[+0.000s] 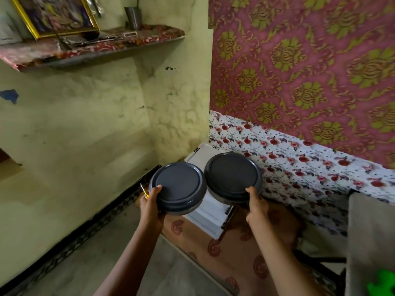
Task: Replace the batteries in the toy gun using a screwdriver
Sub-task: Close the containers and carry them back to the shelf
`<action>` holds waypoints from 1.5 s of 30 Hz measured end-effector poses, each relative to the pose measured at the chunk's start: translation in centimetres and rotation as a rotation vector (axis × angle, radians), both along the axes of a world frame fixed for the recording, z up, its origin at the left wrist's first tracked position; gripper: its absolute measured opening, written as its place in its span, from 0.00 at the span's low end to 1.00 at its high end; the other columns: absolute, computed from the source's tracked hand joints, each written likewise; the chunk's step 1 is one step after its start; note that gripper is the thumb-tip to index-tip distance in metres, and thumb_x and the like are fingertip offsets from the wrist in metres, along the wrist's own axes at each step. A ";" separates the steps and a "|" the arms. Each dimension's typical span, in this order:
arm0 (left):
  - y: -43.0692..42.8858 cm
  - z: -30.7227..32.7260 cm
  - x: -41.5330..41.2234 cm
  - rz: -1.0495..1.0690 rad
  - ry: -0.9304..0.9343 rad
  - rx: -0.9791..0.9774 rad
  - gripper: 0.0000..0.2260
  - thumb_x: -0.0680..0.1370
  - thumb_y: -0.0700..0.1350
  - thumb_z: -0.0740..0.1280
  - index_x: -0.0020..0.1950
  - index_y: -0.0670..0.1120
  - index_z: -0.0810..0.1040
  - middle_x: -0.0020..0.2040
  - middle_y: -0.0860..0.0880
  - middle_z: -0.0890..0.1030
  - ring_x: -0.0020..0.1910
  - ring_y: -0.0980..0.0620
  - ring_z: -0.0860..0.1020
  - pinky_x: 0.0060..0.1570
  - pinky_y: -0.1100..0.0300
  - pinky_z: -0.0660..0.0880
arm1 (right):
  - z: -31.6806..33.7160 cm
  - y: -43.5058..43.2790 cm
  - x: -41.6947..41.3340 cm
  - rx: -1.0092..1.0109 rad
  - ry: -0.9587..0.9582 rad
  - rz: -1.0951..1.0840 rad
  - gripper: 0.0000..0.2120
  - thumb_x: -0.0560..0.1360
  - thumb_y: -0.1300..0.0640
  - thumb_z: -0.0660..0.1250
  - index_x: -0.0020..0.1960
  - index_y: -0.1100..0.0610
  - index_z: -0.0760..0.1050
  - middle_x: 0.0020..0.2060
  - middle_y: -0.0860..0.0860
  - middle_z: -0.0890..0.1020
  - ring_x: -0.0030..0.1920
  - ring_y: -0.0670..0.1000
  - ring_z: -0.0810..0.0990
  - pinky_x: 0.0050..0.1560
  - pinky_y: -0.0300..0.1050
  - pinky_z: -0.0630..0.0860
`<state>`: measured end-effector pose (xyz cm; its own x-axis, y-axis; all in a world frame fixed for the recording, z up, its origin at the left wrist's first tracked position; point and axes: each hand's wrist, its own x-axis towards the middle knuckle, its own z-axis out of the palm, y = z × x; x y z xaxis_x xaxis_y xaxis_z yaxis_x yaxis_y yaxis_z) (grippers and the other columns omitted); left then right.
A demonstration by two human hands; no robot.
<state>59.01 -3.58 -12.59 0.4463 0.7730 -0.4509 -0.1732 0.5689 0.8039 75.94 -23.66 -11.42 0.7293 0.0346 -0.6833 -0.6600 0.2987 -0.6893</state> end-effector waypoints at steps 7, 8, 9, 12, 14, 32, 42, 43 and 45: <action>5.1 -1.4 4.2 -0.017 0.059 0.005 0.35 0.64 0.52 0.73 0.67 0.40 0.69 0.56 0.42 0.77 0.49 0.46 0.78 0.29 0.60 0.75 | -1.3 5.5 3.4 -0.124 -0.035 0.018 0.28 0.68 0.54 0.73 0.65 0.61 0.70 0.64 0.56 0.73 0.62 0.57 0.73 0.52 0.47 0.72; 5.6 -1.6 4.5 -0.019 0.070 0.001 0.36 0.62 0.53 0.73 0.67 0.41 0.69 0.57 0.41 0.77 0.51 0.45 0.78 0.31 0.59 0.76 | -1.1 6.0 3.5 -0.123 -0.019 0.005 0.28 0.68 0.54 0.73 0.66 0.61 0.69 0.64 0.56 0.73 0.63 0.57 0.72 0.54 0.49 0.72; 6.2 -1.9 4.9 -0.024 0.076 -0.008 0.36 0.63 0.53 0.73 0.67 0.41 0.69 0.59 0.40 0.77 0.53 0.44 0.78 0.33 0.58 0.76 | -1.6 6.5 4.0 -0.126 0.007 -0.004 0.30 0.68 0.54 0.73 0.67 0.60 0.68 0.65 0.56 0.72 0.64 0.57 0.72 0.57 0.51 0.72; 7.4 -2.7 5.8 -0.047 0.077 -0.032 0.35 0.63 0.53 0.74 0.67 0.42 0.70 0.60 0.40 0.77 0.58 0.42 0.78 0.39 0.55 0.77 | -2.2 7.3 4.6 -0.135 0.019 0.000 0.32 0.69 0.54 0.73 0.69 0.60 0.66 0.67 0.56 0.70 0.66 0.58 0.70 0.63 0.55 0.70; 8.0 -2.9 6.3 -0.073 0.075 -0.026 0.37 0.61 0.54 0.74 0.67 0.42 0.70 0.61 0.40 0.77 0.58 0.42 0.78 0.39 0.54 0.78 | -2.5 7.7 4.9 -0.142 0.011 -0.018 0.31 0.69 0.55 0.73 0.68 0.60 0.67 0.67 0.56 0.71 0.67 0.58 0.70 0.64 0.55 0.70; 12.4 -2.5 3.1 -0.401 0.129 -0.002 0.28 0.68 0.49 0.73 0.65 0.45 0.72 0.60 0.42 0.79 0.56 0.42 0.79 0.49 0.47 0.79 | -2.9 10.9 -2.2 -0.337 -0.343 -0.178 0.07 0.76 0.53 0.65 0.46 0.58 0.74 0.41 0.56 0.77 0.46 0.55 0.75 0.46 0.41 0.71; 11.2 -8.1 -2.0 -0.527 0.192 -0.075 0.17 0.75 0.50 0.68 0.61 0.45 0.74 0.60 0.44 0.79 0.58 0.45 0.78 0.58 0.47 0.75 | -8.6 14.6 -15.0 -0.170 -0.191 0.179 0.18 0.71 0.51 0.71 0.60 0.51 0.74 0.55 0.48 0.80 0.56 0.49 0.77 0.57 0.49 0.74; 11.0 -8.6 -2.0 -0.512 0.206 -0.080 0.20 0.76 0.53 0.67 0.63 0.45 0.74 0.60 0.44 0.80 0.58 0.46 0.79 0.59 0.47 0.75 | -9.0 14.5 -15.5 -0.169 -0.184 0.147 0.16 0.71 0.55 0.71 0.59 0.53 0.75 0.55 0.51 0.80 0.57 0.51 0.78 0.58 0.51 0.75; 10.2 -9.6 -1.5 -0.467 0.256 -0.109 0.17 0.79 0.54 0.62 0.61 0.44 0.76 0.57 0.45 0.81 0.56 0.46 0.79 0.56 0.49 0.76 | -10.7 14.2 -15.7 -0.197 -0.166 0.049 0.11 0.72 0.60 0.69 0.55 0.56 0.77 0.54 0.55 0.81 0.55 0.53 0.79 0.56 0.51 0.75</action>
